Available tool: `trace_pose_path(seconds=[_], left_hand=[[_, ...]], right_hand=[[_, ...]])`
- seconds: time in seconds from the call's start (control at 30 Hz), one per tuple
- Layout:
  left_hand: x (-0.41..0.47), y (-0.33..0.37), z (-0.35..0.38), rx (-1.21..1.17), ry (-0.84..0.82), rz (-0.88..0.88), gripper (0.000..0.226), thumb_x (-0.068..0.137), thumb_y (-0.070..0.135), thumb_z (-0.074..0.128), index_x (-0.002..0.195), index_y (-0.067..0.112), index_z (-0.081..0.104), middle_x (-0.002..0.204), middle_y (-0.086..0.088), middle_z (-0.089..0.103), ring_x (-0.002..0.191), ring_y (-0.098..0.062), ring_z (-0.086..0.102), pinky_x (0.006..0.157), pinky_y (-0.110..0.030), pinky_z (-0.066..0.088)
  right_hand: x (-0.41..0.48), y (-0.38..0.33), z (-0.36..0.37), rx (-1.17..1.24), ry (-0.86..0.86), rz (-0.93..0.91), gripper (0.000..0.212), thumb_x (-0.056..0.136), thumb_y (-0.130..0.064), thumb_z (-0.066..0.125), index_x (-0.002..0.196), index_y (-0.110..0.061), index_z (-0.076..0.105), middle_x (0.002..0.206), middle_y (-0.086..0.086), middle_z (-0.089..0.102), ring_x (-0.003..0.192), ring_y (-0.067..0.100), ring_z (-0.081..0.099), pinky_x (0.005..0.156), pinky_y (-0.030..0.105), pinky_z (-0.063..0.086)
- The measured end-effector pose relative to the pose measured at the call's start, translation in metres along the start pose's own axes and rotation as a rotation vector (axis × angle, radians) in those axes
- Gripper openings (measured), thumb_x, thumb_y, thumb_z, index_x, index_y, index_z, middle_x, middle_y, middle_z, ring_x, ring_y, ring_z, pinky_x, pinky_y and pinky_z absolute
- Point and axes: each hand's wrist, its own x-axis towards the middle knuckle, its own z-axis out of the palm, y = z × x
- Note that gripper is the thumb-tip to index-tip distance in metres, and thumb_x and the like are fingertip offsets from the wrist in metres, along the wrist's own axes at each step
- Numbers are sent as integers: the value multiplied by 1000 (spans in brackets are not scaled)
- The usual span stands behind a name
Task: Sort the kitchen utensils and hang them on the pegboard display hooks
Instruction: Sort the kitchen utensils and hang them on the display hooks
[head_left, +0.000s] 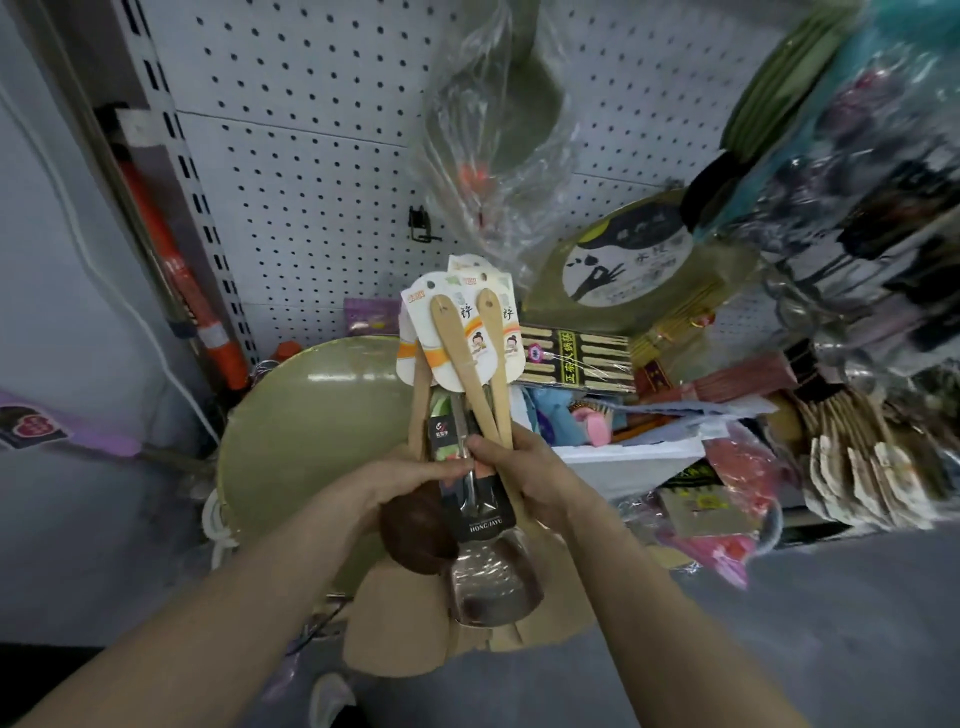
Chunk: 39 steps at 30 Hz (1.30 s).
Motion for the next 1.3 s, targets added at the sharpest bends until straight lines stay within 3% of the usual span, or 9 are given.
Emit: trace_pose_path(seconds=[0.2,0.37,0.5,0.57,0.7,0.9,1.03,1.13,1.3], left_hand=[[3,-6,98,54,-3,65,74,29,40,96,93,12,72,89,-8,75,77,-18,72,69,-26,56],[-2,-20,185,55,-15,-29,5,81,8,72,84,6,69,66,-4,73,54,-12,68,48,-18,52],[1,-33,246,74,-77,-11,27,78,15,76,103,7,70,83,-4,76,71,-14,72,57,-20,53],[2,-39,282,73,-127,-4,16,82,11,72,97,10,69,76,1,75,66,-8,71,54,-16,52],[10,-56,352,26,-258,-60,24,74,5,74,97,4,69,81,-10,75,69,-18,72,57,-23,56],[44,-72,444,118,-375,-137,16,79,2,73,95,5,69,77,-8,75,64,-16,71,56,-22,55],[73,-73,486,241,-388,-156,43,59,18,89,96,8,72,83,-8,76,74,-20,72,73,-29,55],[98,-68,515,304,-421,-148,67,39,28,96,98,10,73,93,-11,75,87,-27,71,91,-41,54],[147,-50,561,373,-490,-202,44,59,21,89,97,9,71,87,-10,75,75,-24,71,71,-28,55]], right_hand=[[-60,7,-76,26,88,-10,28,95,-10,60,122,-1,60,91,12,73,74,21,72,63,29,57],[-112,29,-144,59,158,-62,22,94,-2,60,115,1,63,97,16,71,78,23,70,72,32,60],[-155,47,-194,28,216,-87,11,90,0,65,100,-4,63,84,11,69,66,17,67,61,27,57],[-175,55,-218,-31,257,-88,10,89,-3,68,97,-6,62,78,8,65,61,15,63,59,27,55],[-216,73,-269,-16,381,-45,18,88,-15,72,101,-5,65,82,14,66,74,29,64,75,45,59],[-265,88,-342,225,586,-26,30,96,-26,61,112,-1,62,80,10,71,69,23,69,65,34,59],[-285,90,-382,231,746,-36,18,97,-22,61,103,-5,64,79,9,72,64,20,69,59,30,58],[-286,87,-412,151,819,-53,17,97,-20,59,110,-9,59,92,16,71,72,22,68,70,40,61],[-285,70,-466,61,925,-35,10,96,-17,60,106,-13,58,83,7,66,64,14,63,59,28,56]])
